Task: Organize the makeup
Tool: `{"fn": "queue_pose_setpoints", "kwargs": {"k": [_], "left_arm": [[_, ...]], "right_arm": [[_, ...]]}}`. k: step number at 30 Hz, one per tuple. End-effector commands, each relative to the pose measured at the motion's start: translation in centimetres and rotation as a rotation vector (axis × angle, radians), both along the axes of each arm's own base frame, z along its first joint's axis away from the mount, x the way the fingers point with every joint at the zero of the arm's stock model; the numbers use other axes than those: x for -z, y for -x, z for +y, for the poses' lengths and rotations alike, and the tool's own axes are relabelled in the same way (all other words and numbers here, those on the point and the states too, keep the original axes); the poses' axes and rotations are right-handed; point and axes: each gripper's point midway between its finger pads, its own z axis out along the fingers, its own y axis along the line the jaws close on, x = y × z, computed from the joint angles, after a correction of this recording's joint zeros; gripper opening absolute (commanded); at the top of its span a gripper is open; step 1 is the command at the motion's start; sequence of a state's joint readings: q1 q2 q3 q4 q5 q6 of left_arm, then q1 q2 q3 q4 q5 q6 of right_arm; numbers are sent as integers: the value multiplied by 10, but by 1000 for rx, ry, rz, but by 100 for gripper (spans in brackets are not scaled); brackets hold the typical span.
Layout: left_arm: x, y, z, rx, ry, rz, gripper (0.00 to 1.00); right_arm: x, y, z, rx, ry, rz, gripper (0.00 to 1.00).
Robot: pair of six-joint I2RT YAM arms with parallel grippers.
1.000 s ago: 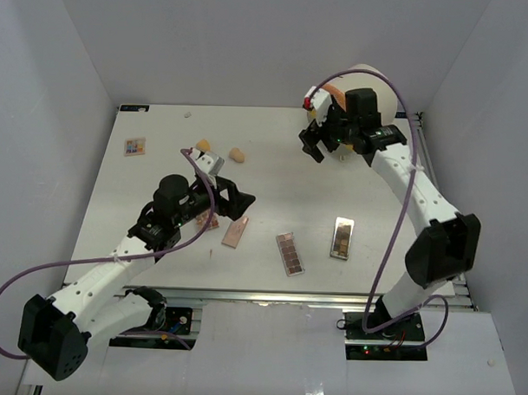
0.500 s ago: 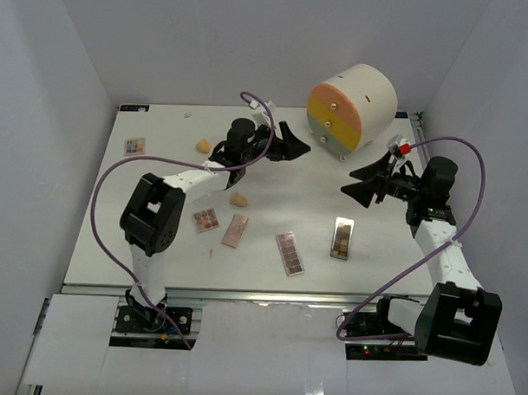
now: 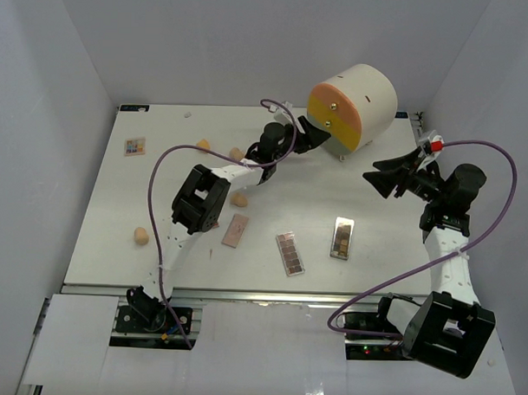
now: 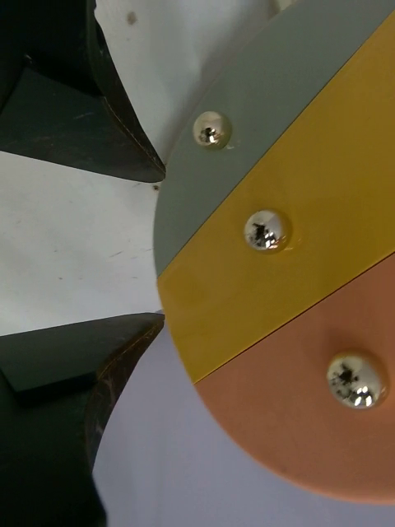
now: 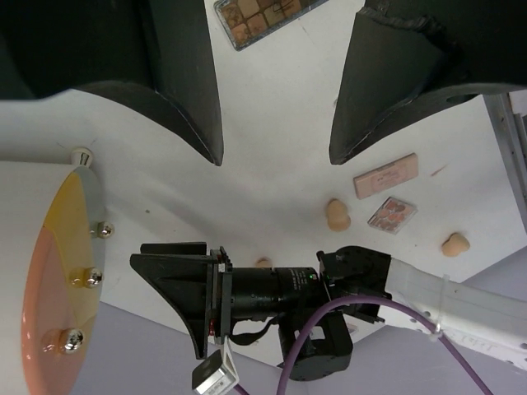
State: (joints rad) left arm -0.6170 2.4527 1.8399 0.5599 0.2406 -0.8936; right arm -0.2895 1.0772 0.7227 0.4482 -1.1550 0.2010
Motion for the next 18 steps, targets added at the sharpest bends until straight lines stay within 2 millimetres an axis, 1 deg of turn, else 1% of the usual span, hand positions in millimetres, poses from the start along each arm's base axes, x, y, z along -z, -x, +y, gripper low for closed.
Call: {"fn": "queue_pose_setpoints", "kwargs": {"k": [1, 6, 9, 10, 11, 14, 16, 18], "left_arm": [[-53, -26, -1, -77, 185, -54, 74], [-53, -46, -9, -103, 255, -38, 73], [-54, -53, -12, -108, 314, -20, 71], [-62, -55, -13, -108, 335, -27, 70], [-62, -57, -14, -107, 343, -25, 69], [-50, -60, -17, -114, 341, 3, 67], [-46, -61, -17, -120, 341, 14, 65], [-45, -60, -18, -116, 350, 20, 60]], "right_arm": [[-16, 3, -5, 23, 7, -67, 60], [-16, 3, -8, 32, 5, -66, 60], [-16, 3, -9, 36, 6, -67, 60], [-15, 2, -9, 37, 6, -67, 60], [-15, 2, -10, 40, 6, -65, 60], [-14, 1, -11, 41, 6, -65, 60], [-13, 1, -11, 41, 5, -61, 60], [-14, 1, -12, 43, 5, -62, 60]]}}
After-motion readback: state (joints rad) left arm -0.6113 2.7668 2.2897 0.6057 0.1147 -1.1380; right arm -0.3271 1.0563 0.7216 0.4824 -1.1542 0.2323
